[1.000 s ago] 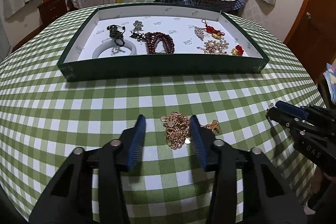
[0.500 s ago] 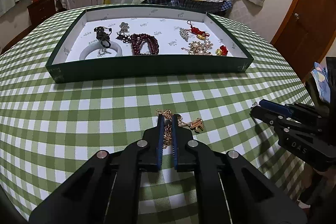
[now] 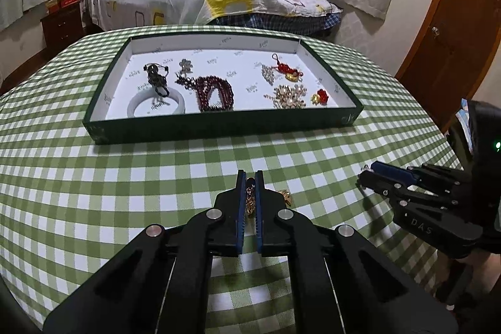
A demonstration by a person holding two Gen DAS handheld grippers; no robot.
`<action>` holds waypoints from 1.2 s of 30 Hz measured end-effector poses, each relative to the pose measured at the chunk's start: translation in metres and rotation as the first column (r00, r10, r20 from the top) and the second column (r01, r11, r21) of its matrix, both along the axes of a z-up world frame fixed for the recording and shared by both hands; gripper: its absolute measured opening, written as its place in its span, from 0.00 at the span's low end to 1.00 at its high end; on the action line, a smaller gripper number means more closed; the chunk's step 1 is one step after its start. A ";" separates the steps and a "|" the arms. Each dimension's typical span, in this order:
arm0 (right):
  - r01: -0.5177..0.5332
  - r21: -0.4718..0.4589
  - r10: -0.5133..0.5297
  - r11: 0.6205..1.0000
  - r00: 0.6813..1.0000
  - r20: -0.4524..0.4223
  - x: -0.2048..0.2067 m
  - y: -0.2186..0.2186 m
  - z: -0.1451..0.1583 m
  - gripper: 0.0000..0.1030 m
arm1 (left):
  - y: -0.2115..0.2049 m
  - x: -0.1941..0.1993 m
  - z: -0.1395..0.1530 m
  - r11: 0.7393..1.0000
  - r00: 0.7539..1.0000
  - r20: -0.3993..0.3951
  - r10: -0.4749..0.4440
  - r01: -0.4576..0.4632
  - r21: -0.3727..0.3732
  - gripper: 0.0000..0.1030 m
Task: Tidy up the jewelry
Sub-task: 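Carry the gold chain into the box with the left tool while the right tool carries the pearl brooch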
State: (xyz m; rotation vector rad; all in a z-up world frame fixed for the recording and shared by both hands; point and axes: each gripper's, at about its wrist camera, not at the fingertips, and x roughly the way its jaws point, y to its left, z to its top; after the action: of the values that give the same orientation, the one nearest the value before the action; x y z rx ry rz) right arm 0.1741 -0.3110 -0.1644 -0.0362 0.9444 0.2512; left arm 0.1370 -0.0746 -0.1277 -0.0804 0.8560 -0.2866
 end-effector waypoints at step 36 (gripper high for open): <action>-0.015 0.023 0.013 1.000 0.998 0.068 -0.010 0.005 0.027 0.21 | 0.009 -0.005 0.042 1.000 0.996 0.092 0.012 -0.011 -0.010 0.05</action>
State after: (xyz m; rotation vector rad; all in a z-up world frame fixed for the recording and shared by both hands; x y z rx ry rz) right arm 0.1638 -0.3061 -0.1371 -0.0292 0.8740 0.2724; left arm 0.1321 -0.0655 -0.0857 -0.0807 0.7630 -0.2818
